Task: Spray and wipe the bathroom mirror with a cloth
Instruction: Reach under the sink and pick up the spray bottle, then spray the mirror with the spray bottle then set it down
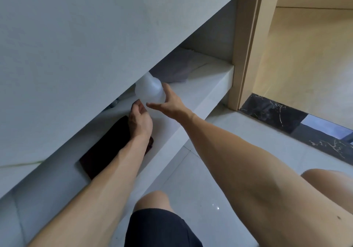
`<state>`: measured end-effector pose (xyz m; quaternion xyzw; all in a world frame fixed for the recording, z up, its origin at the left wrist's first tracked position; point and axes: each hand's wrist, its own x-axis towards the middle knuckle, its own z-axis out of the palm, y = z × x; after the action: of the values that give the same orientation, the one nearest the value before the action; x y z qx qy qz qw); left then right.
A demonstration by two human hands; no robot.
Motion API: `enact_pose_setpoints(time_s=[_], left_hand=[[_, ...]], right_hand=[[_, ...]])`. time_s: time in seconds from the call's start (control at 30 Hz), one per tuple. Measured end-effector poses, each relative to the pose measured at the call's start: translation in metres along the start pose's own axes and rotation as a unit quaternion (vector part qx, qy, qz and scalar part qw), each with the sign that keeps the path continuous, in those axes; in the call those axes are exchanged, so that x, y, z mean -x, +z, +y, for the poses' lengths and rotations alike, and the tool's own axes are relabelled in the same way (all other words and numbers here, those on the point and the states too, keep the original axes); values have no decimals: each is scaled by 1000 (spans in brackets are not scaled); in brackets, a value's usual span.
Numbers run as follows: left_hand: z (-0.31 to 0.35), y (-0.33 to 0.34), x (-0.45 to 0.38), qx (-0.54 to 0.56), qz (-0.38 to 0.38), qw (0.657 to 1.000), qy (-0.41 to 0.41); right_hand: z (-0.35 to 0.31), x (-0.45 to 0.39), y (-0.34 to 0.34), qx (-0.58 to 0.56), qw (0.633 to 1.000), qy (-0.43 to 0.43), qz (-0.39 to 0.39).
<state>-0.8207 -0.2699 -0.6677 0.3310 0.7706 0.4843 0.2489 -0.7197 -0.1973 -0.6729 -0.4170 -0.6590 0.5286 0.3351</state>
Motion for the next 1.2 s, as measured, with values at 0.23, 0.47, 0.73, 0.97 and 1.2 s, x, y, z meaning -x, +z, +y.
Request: enact_pose_setpoints(time_s=[0.23, 0.47, 0.73, 0.97, 1.2], left_hand=[[14, 4, 17, 114, -63, 991, -9], [34, 30, 31, 112, -154, 981, 43], [51, 54, 55, 12, -196, 975, 101], [59, 88, 83, -2, -242, 962, 129], [91, 126, 104, 78, -279, 942, 171]], right_hand=[[11, 4, -18, -48, 998, 4, 34], [22, 22, -59, -250, 963, 68, 68], [34, 58, -89, -388, 908, 109, 115], [44, 100, -132, -380, 909, 61, 163], [31, 123, -188, -336, 910, 29, 239]])
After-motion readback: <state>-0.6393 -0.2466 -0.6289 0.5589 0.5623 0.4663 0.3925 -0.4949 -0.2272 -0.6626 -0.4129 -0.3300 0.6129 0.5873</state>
